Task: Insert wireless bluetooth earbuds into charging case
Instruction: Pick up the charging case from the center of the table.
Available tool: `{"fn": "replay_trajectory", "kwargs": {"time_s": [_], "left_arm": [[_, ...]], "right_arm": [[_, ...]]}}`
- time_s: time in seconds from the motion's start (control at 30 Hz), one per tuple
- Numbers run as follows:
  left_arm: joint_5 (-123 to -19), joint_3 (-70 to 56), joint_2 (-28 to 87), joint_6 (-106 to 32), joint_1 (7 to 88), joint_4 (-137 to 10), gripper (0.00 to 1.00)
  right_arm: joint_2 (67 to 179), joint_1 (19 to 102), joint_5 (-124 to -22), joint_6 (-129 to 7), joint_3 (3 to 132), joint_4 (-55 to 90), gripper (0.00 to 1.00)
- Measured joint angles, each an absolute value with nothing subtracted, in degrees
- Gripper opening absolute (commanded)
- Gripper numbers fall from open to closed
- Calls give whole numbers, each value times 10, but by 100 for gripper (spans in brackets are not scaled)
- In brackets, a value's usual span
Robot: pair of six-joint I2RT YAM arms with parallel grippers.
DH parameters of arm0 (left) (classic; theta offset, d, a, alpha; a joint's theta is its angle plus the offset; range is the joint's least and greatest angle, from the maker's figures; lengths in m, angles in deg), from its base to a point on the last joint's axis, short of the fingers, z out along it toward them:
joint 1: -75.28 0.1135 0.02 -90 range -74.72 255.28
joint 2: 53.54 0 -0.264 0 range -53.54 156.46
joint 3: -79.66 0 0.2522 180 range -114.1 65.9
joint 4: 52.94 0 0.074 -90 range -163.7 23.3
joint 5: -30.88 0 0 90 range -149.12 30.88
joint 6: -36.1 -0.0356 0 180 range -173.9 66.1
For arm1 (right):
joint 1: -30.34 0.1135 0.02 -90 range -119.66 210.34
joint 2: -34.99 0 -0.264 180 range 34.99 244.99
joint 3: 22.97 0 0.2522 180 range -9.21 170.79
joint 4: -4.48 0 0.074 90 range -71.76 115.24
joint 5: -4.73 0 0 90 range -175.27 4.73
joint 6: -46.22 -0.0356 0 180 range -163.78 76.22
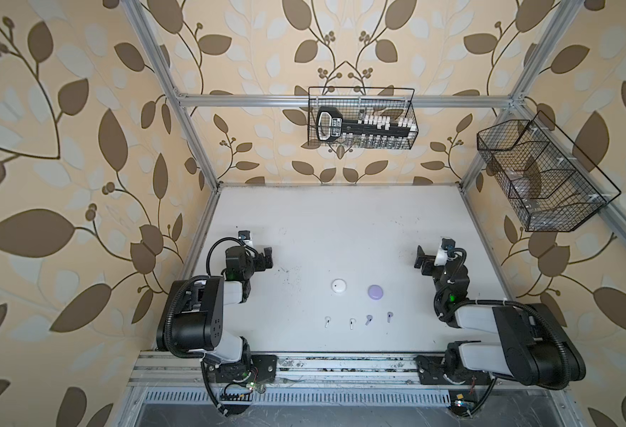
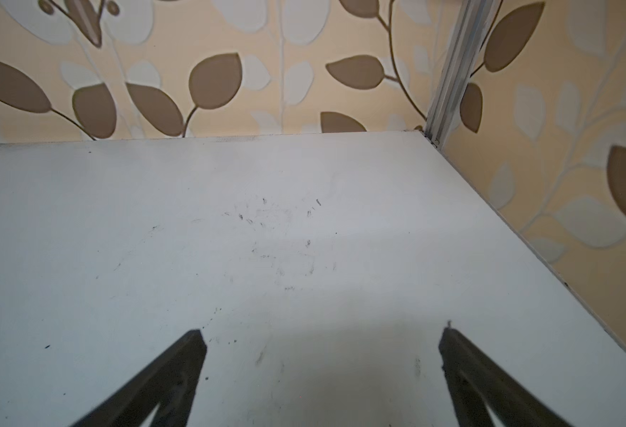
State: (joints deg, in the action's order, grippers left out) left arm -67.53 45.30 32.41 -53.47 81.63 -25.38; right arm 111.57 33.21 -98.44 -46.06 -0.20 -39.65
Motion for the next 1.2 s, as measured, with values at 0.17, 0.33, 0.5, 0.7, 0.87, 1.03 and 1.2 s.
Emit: {"fn": "replay_trajectory", "kwargs": {"time_s": [0.17, 0.33, 0.5, 0.7, 0.87, 1.03, 1.2], "left_arm": [[-675, 453, 324, -535, 816, -254, 99], [-675, 453, 324, -535, 816, -254, 99], [-675, 453, 324, -535, 816, -254, 99], [-675, 453, 324, -535, 816, -254, 99], [-675, 453, 324, -535, 816, -254, 99], [-669, 453, 324, -532, 816, -253, 99], [-634, 402, 280, -517, 817, -379, 99]], "right_arm": [[1116, 332, -983, -461, -2, -396, 100], [1116, 332, -983, -461, -2, -396, 100], [1116, 329, -976, -461, -2, -396, 100], [1116, 314, -956, -461, -2, -393, 100], [1116, 314, -951, -461, -2, -389, 100], [1115, 325, -963, -461, -1, -383, 100], [1052, 353, -1020, -468, 85, -211, 100]]}}
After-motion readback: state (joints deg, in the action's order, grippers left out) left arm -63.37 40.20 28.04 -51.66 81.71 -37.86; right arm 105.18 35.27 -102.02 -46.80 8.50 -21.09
